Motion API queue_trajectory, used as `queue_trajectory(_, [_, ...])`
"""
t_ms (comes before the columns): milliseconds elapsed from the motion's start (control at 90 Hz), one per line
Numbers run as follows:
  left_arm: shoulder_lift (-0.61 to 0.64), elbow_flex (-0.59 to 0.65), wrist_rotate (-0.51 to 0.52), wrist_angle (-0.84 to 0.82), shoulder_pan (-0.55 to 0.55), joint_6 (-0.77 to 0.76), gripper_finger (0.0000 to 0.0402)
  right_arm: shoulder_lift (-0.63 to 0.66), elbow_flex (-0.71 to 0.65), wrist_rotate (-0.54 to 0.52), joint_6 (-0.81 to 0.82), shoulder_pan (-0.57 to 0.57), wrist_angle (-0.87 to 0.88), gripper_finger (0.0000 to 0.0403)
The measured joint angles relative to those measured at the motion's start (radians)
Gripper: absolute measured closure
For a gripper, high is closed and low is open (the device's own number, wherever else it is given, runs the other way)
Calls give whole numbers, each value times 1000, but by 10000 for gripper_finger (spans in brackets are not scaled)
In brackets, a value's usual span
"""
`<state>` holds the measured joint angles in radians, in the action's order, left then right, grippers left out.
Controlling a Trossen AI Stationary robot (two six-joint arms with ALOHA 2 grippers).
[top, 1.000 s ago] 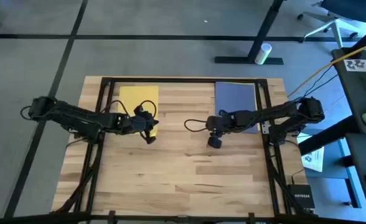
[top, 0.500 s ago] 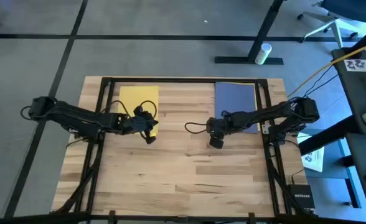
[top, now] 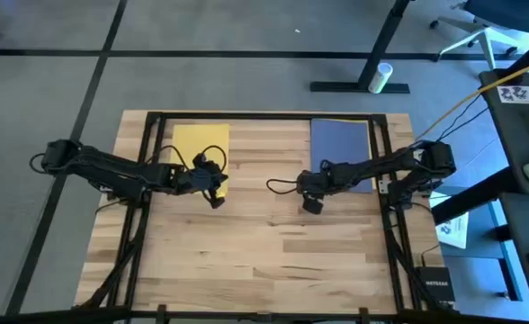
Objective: Organize paper
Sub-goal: Move the violet paper to the bottom left of the table
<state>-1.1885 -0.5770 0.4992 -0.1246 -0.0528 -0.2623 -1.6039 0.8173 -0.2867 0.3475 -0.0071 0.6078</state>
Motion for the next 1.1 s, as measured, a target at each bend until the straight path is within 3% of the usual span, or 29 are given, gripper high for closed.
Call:
queue_trajectory(167, [0, 0, 0, 0, 0, 0, 402, 0, -1, 5, 11, 0, 7, 399])
queue_trajectory(611, [0, 0, 0, 0, 0, 3, 402, 0, 80, 156, -30, 23, -70, 403])
queue_trajectory(811, [0, 0, 0, -6, 0, 3, 402, 0, 142, 280, -48, 74, -211, 403])
queue_trajectory(1100, [0, 0, 0, -6, 0, -2, 402, -3, 153, 367, -40, 126, -498, 394])
